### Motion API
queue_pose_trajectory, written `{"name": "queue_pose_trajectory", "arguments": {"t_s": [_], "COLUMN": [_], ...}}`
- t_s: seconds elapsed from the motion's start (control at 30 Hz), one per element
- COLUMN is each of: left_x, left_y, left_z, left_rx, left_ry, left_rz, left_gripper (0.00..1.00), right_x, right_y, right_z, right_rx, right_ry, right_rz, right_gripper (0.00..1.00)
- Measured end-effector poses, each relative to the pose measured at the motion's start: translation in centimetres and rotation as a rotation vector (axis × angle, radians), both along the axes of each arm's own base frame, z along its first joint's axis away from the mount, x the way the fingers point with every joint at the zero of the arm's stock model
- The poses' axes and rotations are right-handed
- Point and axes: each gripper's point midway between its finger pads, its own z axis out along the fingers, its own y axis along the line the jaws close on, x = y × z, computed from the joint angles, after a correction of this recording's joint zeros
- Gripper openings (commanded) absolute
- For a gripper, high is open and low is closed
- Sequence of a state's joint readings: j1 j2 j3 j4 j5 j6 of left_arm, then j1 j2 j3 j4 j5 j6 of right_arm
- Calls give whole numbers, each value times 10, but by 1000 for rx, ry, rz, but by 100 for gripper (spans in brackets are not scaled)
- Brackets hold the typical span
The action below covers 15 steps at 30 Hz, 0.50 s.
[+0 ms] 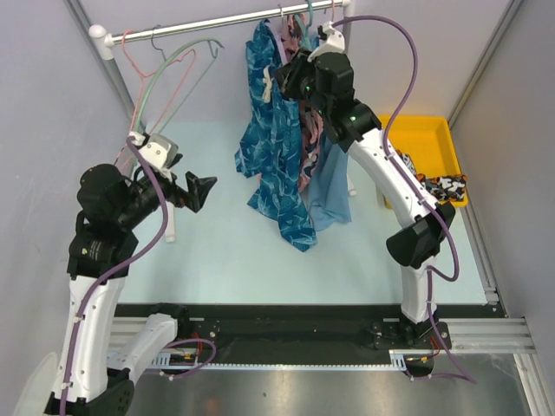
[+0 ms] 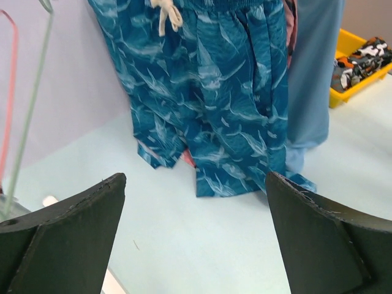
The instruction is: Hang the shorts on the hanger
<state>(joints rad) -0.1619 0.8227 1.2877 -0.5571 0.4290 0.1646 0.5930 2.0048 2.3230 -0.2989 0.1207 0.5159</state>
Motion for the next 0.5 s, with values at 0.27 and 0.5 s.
{"name": "queue_pose_trajectory", "arguments": {"t_s": [0.27, 0.5], "left_x": [-6, -6], "left_y": [-4, -10], "left_z": [-22, -47], "left_rx": [3, 14], "left_ry": [87, 218], "left_rz": [-27, -60], "left_gripper": [100, 100], "right_x": [-11, -57], "right_y": [-9, -35], "right_z": [17, 60], "right_rx": [-17, -46], "right_ry": [-62, -194], "right_rz": [10, 39], "right_gripper": [79, 89]}}
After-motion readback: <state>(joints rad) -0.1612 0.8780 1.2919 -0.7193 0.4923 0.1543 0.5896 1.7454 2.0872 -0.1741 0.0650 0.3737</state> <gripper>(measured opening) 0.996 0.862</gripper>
